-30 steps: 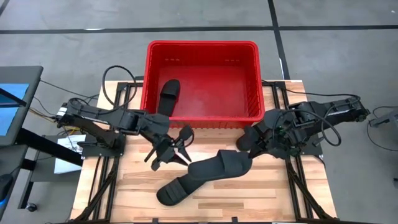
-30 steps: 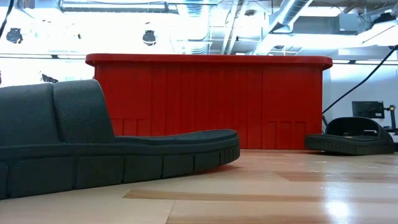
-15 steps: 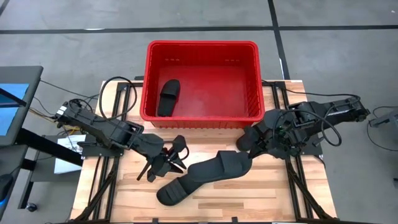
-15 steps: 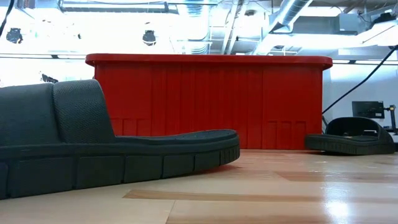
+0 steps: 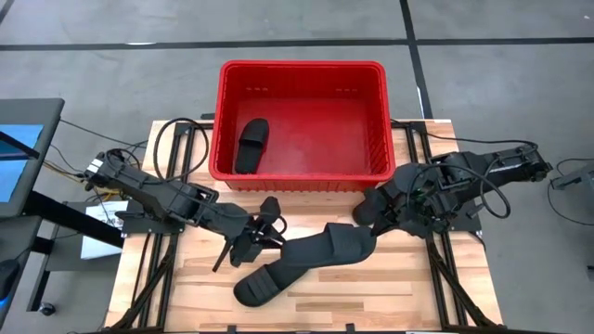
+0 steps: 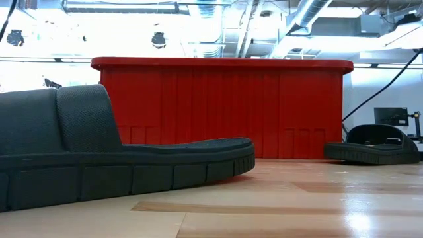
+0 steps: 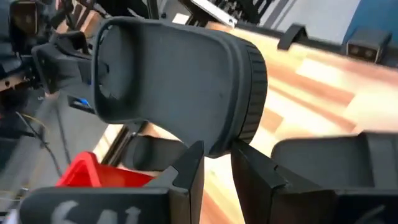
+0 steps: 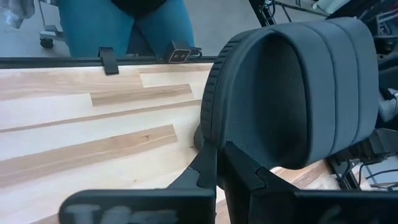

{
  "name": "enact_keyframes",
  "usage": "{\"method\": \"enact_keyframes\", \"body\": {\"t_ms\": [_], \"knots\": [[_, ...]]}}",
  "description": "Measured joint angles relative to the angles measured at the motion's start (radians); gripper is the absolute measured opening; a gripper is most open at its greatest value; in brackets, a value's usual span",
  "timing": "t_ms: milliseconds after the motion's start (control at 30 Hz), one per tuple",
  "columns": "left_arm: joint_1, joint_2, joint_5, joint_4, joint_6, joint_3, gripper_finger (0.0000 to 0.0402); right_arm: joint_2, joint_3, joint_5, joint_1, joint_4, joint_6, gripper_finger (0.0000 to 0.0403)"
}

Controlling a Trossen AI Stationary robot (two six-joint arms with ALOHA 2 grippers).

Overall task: Pick and place slides into bin
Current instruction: Stack the middle slide on top of the slide in the bin

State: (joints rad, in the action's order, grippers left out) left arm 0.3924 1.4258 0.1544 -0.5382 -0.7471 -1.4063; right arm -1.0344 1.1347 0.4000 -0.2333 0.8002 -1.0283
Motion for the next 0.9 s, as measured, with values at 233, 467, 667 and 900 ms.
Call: {"method": "enact_keyframes", "body": {"t_ms": [233, 467, 667, 900], "knots": [[0.028, 0.000, 0.117, 0.002, 0.083, 0.000, 0.0072, 0.000, 0.000, -0.002, 0.000, 0.008, 0.008, 0.0000], [0.027, 0.000, 0.178, -0.049, 0.166, 0.000, 0.0116, 0.000, 0.000, -0.008, 0.000, 0.002, 0.009, 0.0000], [0.034, 0.001, 0.188, -0.052, 0.166, 0.000, 0.0179, -0.001, 0.000, -0.013, 0.000, 0.000, 0.009, 0.0000], [0.079, 0.002, 0.190, -0.085, 0.210, 0.000, 0.0205, -0.001, 0.000, -0.019, 0.000, -0.001, 0.008, 0.0000]]}}
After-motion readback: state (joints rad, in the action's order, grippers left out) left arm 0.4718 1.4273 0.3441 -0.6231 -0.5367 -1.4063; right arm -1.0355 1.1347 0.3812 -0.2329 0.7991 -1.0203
